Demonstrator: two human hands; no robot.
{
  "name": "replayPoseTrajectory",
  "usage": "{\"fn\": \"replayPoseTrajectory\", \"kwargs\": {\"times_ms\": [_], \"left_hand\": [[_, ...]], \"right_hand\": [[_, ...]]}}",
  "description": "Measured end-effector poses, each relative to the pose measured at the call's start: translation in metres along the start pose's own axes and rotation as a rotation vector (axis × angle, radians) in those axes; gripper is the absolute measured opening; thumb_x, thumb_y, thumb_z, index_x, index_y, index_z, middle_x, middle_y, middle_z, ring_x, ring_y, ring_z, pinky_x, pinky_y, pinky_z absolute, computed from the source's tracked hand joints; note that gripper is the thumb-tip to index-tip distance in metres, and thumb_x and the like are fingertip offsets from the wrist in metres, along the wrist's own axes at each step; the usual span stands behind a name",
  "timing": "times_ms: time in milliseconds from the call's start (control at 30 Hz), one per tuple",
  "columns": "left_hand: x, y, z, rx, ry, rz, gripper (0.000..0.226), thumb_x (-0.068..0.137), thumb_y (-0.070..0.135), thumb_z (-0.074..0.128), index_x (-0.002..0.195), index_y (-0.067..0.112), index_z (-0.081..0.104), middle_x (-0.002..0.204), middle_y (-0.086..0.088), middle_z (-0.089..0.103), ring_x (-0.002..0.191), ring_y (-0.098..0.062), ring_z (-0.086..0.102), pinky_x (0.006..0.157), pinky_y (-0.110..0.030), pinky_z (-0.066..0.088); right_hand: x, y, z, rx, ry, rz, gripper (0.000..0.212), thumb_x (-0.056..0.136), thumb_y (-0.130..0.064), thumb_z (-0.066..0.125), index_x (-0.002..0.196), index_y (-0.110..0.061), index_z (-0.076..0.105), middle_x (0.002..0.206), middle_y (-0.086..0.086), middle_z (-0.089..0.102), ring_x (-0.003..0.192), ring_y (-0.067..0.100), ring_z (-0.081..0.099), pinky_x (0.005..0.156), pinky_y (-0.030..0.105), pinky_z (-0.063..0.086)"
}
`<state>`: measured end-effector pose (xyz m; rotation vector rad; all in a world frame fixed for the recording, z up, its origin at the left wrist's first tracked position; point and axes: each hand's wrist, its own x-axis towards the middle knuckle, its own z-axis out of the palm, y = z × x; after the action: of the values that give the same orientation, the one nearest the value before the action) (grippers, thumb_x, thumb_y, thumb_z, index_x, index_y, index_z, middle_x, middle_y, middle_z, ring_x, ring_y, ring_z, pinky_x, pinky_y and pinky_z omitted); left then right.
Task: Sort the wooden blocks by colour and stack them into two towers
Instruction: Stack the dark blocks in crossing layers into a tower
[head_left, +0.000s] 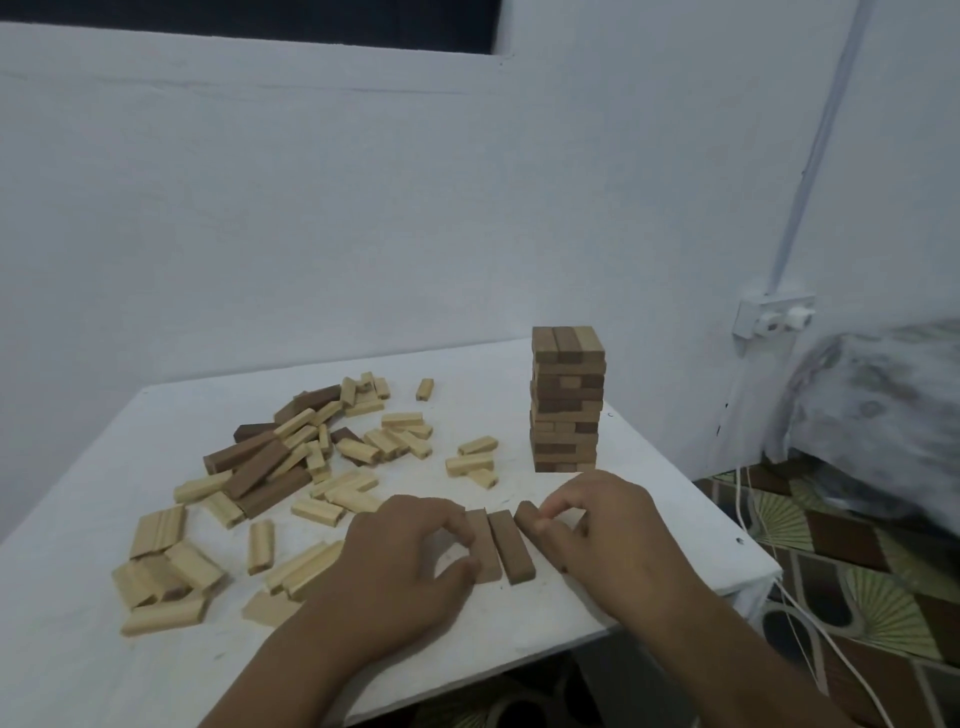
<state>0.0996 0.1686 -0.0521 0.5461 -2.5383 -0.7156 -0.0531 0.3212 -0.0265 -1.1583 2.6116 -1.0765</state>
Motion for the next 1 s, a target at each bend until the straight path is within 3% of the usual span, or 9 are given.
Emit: {"fn": "replayPoseTrajectory", "kwargs": {"times_ms": [100, 200, 267, 367, 500, 833, 1000], "left_hand": [[0.000, 0.001, 0.001, 0.042, -0.028, 0.011, 0.031, 0.074, 0.062, 0.052, 0.100, 0.047, 0.057, 0.115, 0.034, 0.054, 0.119, 0.008, 0.041, 0.108, -0.041, 0.031], [-0.001, 0.000, 0.001, 0.077, -0.050, 0.002, 0.036, 0.074, 0.068, 0.046, 0.105, 0.050, 0.052, 0.119, 0.037, 0.050, 0.121, 0.011, 0.037, 0.108, -0.035, 0.024], [-0.002, -0.001, 0.000, 0.097, -0.054, -0.003, 0.036, 0.075, 0.067, 0.048, 0.107, 0.051, 0.050, 0.120, 0.036, 0.050, 0.121, 0.011, 0.037, 0.106, -0.034, 0.021], [-0.001, 0.001, -0.001, 0.106, -0.046, -0.017, 0.029, 0.081, 0.055, 0.063, 0.108, 0.048, 0.053, 0.120, 0.035, 0.051, 0.122, 0.009, 0.038, 0.110, -0.036, 0.019], [-0.002, 0.000, -0.005, 0.111, -0.043, -0.026, 0.033, 0.082, 0.050, 0.071, 0.112, 0.048, 0.058, 0.117, 0.039, 0.050, 0.123, 0.013, 0.035, 0.111, -0.033, 0.017], [-0.003, -0.005, -0.007, 0.107, -0.037, -0.032, 0.032, 0.080, 0.049, 0.074, 0.107, 0.047, 0.057, 0.119, 0.032, 0.054, 0.120, 0.011, 0.036, 0.104, -0.025, 0.017], [-0.003, -0.005, -0.010, 0.136, -0.030, -0.006, 0.036, 0.080, 0.049, 0.073, 0.112, 0.047, 0.058, 0.118, 0.034, 0.053, 0.120, 0.012, 0.036, 0.110, -0.029, 0.016]], "right_hand": [[0.002, 0.003, -0.001, -0.045, -0.008, -0.013, 0.022, 0.092, -0.035, 0.063, 0.082, -0.020, 0.076, 0.085, -0.010, 0.071, 0.076, 0.009, 0.063, 0.070, 0.018, 0.051], [0.002, 0.003, -0.001, -0.055, -0.025, -0.026, 0.012, 0.092, -0.029, 0.065, 0.090, -0.027, 0.077, 0.078, -0.022, 0.062, 0.071, 0.000, 0.060, 0.060, 0.005, 0.043], [0.000, 0.003, 0.001, -0.017, -0.080, -0.065, 0.012, 0.090, -0.026, 0.069, 0.097, -0.033, 0.075, 0.079, -0.027, 0.058, 0.069, -0.003, 0.059, 0.061, 0.003, 0.041], [-0.001, 0.002, -0.003, 0.009, -0.176, -0.100, 0.012, 0.081, -0.035, 0.077, 0.093, -0.036, 0.076, 0.087, -0.022, 0.065, 0.077, 0.001, 0.062, 0.071, 0.011, 0.049], [0.000, 0.004, -0.005, 0.018, -0.278, -0.160, 0.034, 0.061, -0.045, 0.090, 0.091, -0.032, 0.077, 0.095, -0.012, 0.067, 0.082, 0.007, 0.062, 0.077, 0.023, 0.055], [0.001, 0.001, 0.009, 0.058, -0.232, -0.318, 0.020, 0.071, -0.031, 0.086, 0.090, -0.025, 0.081, 0.095, -0.018, 0.067, 0.092, -0.004, 0.058, 0.080, 0.017, 0.050], [0.001, -0.001, 0.012, 0.065, -0.220, -0.349, 0.019, 0.074, -0.027, 0.084, 0.092, -0.024, 0.081, 0.098, -0.016, 0.069, 0.095, -0.004, 0.058, 0.082, 0.013, 0.048]]}}
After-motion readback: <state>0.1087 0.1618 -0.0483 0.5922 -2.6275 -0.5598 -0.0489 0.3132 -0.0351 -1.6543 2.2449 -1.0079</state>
